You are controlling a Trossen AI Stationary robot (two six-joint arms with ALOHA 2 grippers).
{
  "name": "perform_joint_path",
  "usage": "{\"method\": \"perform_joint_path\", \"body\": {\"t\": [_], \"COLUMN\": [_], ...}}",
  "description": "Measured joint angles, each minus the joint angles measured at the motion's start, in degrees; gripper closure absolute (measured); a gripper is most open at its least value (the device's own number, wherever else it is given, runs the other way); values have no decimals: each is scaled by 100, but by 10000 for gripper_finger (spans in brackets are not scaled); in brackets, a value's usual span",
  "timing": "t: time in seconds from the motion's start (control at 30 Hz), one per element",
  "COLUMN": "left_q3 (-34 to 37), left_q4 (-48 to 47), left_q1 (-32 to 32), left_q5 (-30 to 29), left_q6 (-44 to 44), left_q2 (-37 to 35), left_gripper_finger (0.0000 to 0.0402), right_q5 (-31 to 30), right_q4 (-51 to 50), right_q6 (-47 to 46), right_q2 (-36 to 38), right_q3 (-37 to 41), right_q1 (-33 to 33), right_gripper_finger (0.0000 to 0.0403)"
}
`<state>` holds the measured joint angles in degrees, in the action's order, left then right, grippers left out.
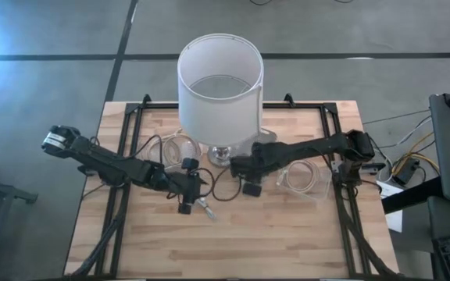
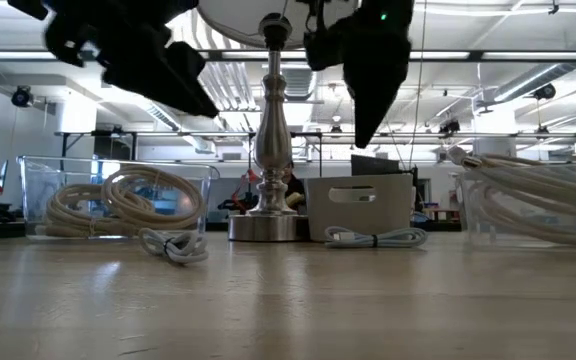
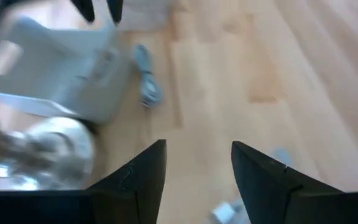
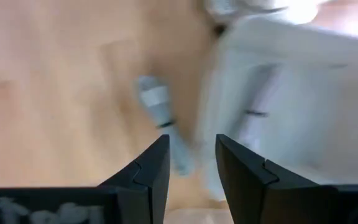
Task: Pick & Place USB Port
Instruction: Put the right blue charger cable into the gray bin
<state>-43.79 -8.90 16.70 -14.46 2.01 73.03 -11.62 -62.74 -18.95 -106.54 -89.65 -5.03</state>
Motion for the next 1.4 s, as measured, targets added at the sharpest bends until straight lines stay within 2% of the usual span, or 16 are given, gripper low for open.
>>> {"method": "perform_joint_path", "body": {"t": [0.1,0.17,0.53,0.87,1.0,1.17,1.3,1.4], "left_q3": [10,60,449,671,752,754,754,754], "left_q4": [-124,-116,-25,205,184,78,78,76], "left_q1": [4,15,17,17,19,25,25,23], "left_q5": [389,484,459,454,470,542,553,557], "left_q6": [-125,-150,-418,-485,-534,-452,-447,-445], "left_q2": [0,0,0,-2,-2,-2,-2,-2], "left_gripper_finger": [216,216,216,216,216,216,216,216], "right_q5": [483,570,569,562,528,160,-576,-615], "right_q4": [33,135,1704,2171,2586,2953,2927,2947], "right_q6": [-40,-37,107,119,461,883,882,903], "right_q2": [0,0,-33,-35,-35,-35,-35,-35], "right_q3": [34,118,892,1539,1828,2056,2162,2229], "right_q1": [-219,-374,-646,-477,-453,-443,-425,-391], "right_gripper_finger": [282,284,285,291,289,294,291,289]}}
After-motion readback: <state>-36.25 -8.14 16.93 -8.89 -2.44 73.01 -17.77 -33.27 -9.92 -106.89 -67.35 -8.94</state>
